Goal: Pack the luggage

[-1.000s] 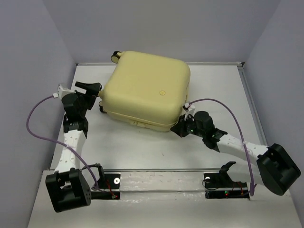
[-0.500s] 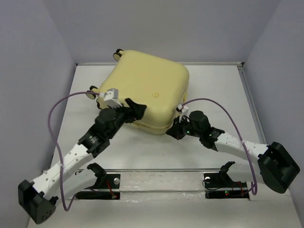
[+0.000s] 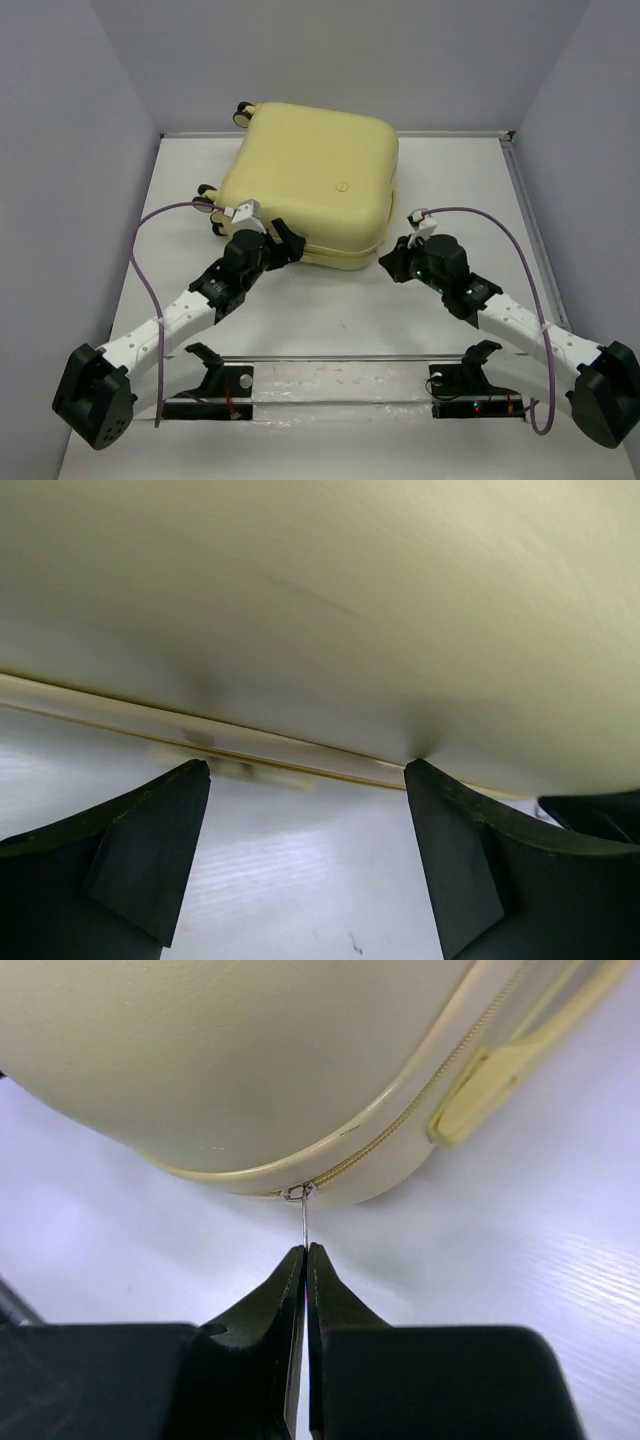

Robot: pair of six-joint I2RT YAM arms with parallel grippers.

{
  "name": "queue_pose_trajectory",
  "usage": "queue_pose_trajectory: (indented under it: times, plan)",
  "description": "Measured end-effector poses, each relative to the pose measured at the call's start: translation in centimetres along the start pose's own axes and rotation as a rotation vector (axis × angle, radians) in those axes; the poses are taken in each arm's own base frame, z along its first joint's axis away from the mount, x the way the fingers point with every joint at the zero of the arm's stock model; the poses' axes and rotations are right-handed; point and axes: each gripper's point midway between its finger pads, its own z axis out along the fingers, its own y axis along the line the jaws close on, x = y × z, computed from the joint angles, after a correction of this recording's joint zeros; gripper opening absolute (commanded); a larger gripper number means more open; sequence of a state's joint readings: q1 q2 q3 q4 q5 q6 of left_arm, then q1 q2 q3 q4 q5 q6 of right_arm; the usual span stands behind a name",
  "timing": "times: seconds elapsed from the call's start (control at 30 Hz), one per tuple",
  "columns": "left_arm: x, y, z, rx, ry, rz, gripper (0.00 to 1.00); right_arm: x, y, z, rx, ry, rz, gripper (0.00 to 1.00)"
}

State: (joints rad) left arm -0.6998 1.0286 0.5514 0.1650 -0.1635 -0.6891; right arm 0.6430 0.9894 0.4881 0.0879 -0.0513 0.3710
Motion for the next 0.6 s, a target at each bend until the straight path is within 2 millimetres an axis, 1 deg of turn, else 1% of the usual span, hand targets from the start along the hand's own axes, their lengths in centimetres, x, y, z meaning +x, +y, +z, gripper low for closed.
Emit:
queue_pose_trajectory:
  times: [0.07,0.1,0.17,0.23,0.3,0.33,0.4,0.47,0.5,0.53,0.6]
  plan:
    - [-2.4,2.0,-0.5,-0.04,-0.076,-0.04,0.9,-1.1,-1.4,-0.4,0.055,-0.041,0.016,0.07]
    - [-3.8,2.8,-0.8,-0.057,-0.117,-0.055,0.9,-1.3,-2.0,-0.4,0.082,-0.049,0.021,0.07]
    - [-5.2,2.7,-1.2,-0.047,-0.164,-0.067,0.9,-1.0,-3.1,-0.1,0.126,-0.04,0.028,0.07]
    - [-5.5,2.4,-1.2,-0.034,-0.178,-0.068,0.89,-0.6,-3.7,0.2,0.152,-0.029,0.026,0.07]
    - [-5.4,2.4,-1.1,-0.034,-0.17,-0.066,0.86,-0.6,-3.5,0.3,0.138,-0.025,0.01,0.07]
    - [-5.1,2.3,-1.0,-0.03,-0.16,-0.063,0.83,-0.6,-3.3,0.3,0.131,-0.024,0.006,0.07]
    - [-4.5,2.2,-0.9,-0.012,-0.134,-0.054,0.81,-0.6,-3.0,0.2,0.113,-0.022,-0.007,0.07]
    - [-3.8,2.2,-0.9,0.0,-0.11,-0.044,0.81,-0.6,-2.9,0.2,0.106,-0.019,-0.011,0.07]
    - [-3.1,2.3,-0.9,0.008,-0.088,-0.036,0.81,-0.6,-2.9,0.2,0.101,-0.017,-0.013,0.07]
    - [-2.6,2.4,-0.9,0.007,-0.073,-0.029,0.85,-0.5,-2.8,0.2,0.095,-0.014,-0.013,0.07]
    - [-0.7,3.3,-0.9,-0.01,-0.027,-0.008,0.91,-0.4,-2.5,0.2,0.077,-0.007,-0.015,0.07]
